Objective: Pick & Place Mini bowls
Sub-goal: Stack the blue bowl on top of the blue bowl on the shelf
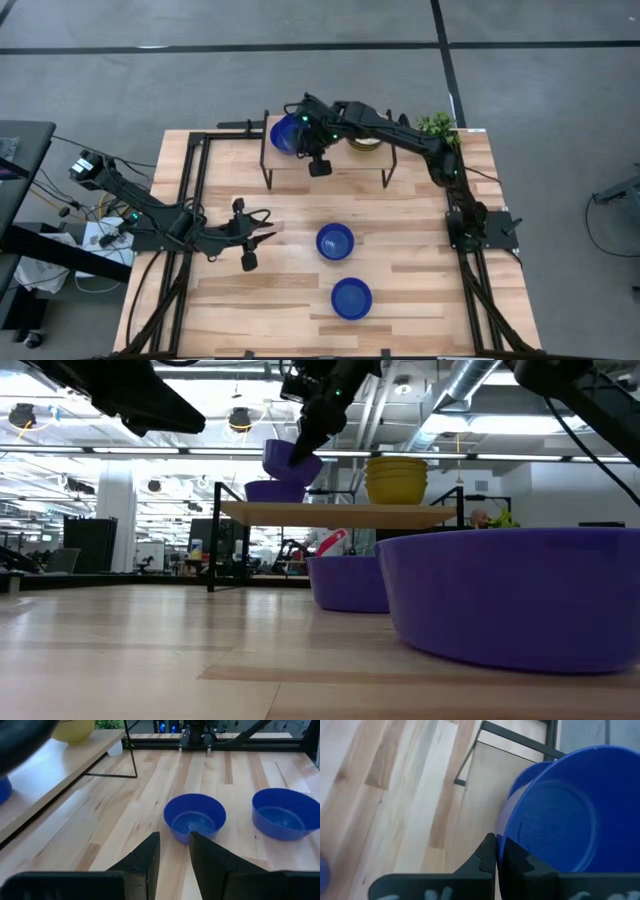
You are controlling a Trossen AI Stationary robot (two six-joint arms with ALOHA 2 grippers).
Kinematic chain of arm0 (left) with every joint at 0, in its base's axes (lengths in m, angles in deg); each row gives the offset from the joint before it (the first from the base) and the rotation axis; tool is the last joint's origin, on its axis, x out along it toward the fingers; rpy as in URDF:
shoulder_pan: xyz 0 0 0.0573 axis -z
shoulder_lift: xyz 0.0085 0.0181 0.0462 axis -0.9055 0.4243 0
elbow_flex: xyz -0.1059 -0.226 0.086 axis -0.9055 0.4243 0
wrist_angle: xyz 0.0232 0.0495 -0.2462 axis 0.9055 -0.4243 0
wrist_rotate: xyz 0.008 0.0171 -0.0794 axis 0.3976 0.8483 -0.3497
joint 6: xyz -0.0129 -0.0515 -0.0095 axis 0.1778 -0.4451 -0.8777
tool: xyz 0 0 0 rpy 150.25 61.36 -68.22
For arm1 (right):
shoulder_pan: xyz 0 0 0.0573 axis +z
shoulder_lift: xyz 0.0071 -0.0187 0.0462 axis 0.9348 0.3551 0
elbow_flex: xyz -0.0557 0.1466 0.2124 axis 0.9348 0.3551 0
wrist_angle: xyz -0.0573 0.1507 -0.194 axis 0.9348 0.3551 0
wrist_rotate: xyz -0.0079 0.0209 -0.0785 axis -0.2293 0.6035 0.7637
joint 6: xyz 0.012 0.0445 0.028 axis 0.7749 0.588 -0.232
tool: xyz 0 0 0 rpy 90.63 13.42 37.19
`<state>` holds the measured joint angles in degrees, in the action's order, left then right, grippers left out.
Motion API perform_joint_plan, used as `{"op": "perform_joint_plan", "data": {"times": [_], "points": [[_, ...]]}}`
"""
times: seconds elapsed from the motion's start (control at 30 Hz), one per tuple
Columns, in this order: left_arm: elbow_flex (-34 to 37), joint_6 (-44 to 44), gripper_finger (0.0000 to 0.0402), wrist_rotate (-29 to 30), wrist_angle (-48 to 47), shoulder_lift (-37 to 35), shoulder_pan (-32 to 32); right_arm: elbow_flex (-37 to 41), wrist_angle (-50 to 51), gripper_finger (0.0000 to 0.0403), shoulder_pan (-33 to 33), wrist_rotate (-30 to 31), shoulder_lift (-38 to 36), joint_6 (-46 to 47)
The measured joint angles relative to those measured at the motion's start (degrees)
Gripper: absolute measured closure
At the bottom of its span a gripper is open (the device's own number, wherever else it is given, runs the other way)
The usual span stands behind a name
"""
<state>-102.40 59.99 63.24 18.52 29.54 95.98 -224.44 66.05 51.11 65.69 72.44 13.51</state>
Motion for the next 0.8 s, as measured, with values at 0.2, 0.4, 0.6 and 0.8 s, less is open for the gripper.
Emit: {"op": "perform_joint_plan", "data": {"times": [0.2, 0.4, 0.6, 0.8], "points": [[0.0, -0.02, 0.0298, -0.07, 0.85, 0.0, -0.02, 0.0, -3.9, 0.0403, -0.37, -1.32, 0.0, -0.53], [0.0, 0.46, 0.0298, -0.09, 1.2, 0.02, 0.0, 0.0, -7.53, 0.0403, -0.32, -3.53, -0.02, -0.41], [0.0, 0.61, 0.0298, -0.07, 1.57, 0.04, -0.02, 0.07, -9.25, 0.0403, -0.74, -4.54, 2.18, -0.01], [-0.04, 0.61, 0.0298, -0.02, 2.2, 0.04, -0.02, -0.04, -9.07, 0.0403, -1.18, -4.31, 3.28, 0.27]]}}
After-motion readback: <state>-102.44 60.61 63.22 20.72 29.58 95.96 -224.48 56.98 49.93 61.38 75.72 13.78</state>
